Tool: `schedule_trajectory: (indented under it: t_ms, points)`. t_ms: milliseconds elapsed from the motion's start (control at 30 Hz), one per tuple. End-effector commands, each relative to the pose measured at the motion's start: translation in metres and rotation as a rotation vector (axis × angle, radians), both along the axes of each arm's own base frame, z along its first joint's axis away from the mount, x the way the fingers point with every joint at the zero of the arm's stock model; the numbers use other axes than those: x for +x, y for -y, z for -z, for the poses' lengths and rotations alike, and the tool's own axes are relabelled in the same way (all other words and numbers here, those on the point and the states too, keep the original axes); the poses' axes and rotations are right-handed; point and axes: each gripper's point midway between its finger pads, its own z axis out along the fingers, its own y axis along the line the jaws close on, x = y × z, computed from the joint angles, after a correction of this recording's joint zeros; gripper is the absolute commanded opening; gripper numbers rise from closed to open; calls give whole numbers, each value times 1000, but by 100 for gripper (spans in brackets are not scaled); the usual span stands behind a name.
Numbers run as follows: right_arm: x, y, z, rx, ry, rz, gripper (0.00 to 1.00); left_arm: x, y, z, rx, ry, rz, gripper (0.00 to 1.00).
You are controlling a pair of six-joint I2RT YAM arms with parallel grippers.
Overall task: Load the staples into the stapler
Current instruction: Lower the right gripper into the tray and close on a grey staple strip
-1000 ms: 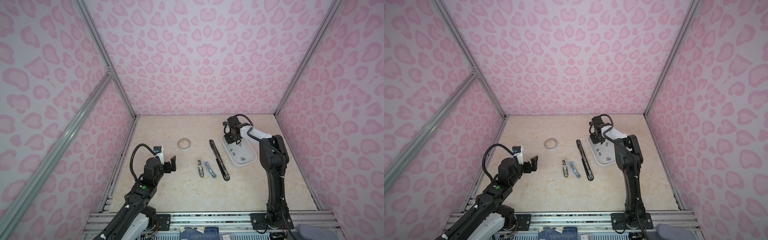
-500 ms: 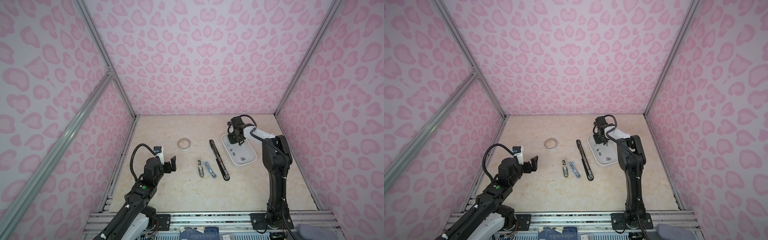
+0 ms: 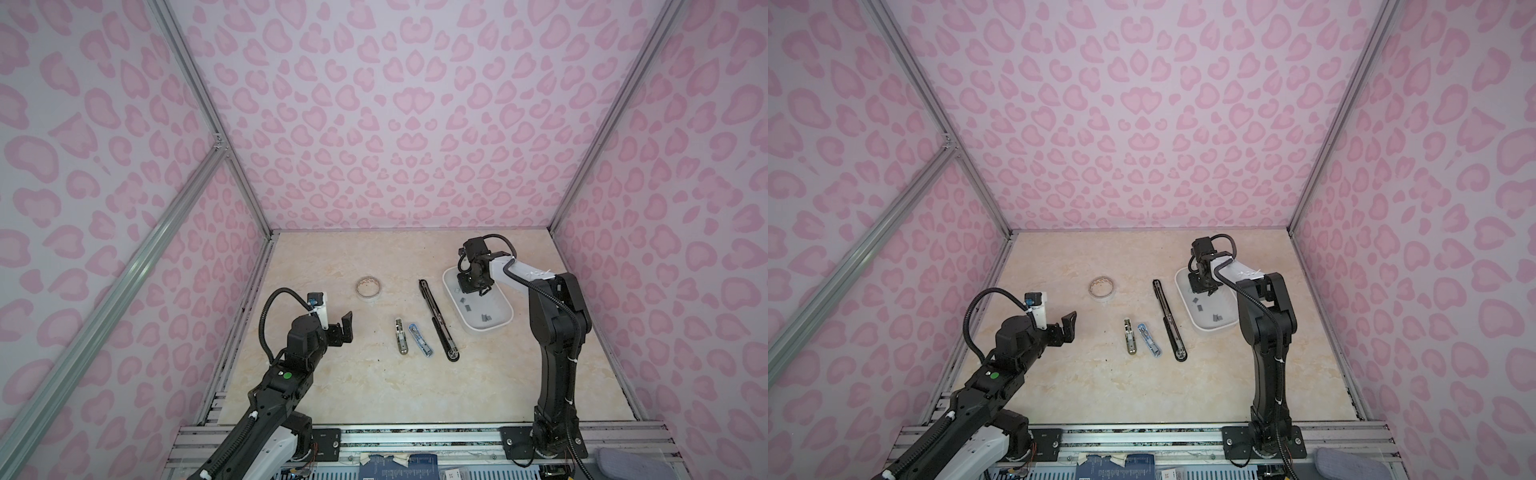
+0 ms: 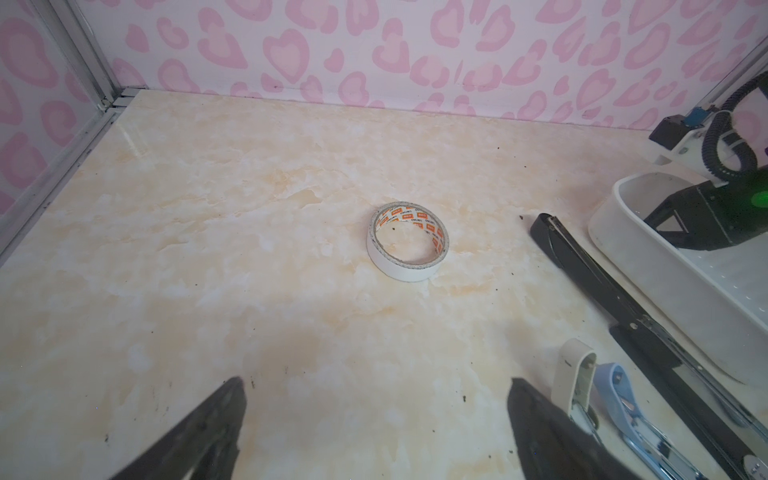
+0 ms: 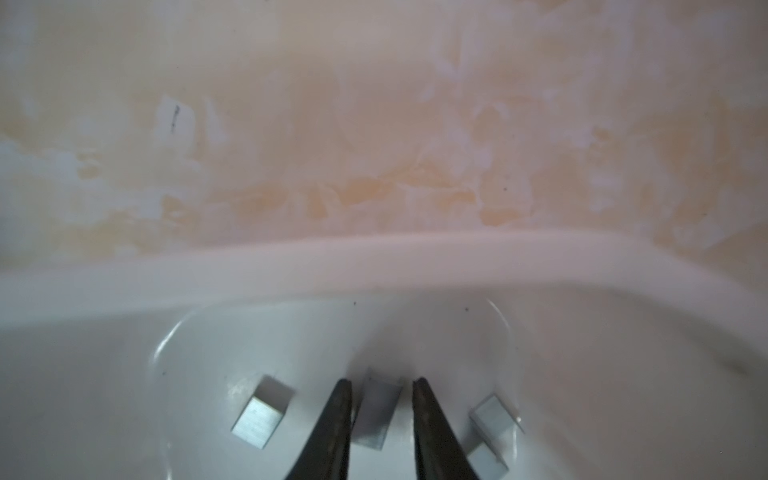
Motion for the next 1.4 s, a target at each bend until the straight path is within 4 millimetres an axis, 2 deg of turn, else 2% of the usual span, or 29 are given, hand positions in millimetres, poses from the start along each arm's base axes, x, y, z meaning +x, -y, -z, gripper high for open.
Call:
schedule_trajectory:
  t_ms: [0,133,633,1033,1200,1367]
  points:
    - [-13,3,10,-5,-59,11,26,2,3,-10,-17,37,9,99]
    - [-13,-1,11,14,-67,6,21,2,2,-10,-19,39,6,99]
    - [-13,-6,17,32,-84,4,23,4,3,-8,-14,28,7,99]
    - [-14,-5,20,29,-90,10,14,4,3,-9,-17,30,8,99]
    - [-12,-5,17,32,-84,14,14,3,3,-10,-19,33,9,99]
    - [-10,-6,6,46,-52,25,13,2,4,-10,-27,32,16,99]
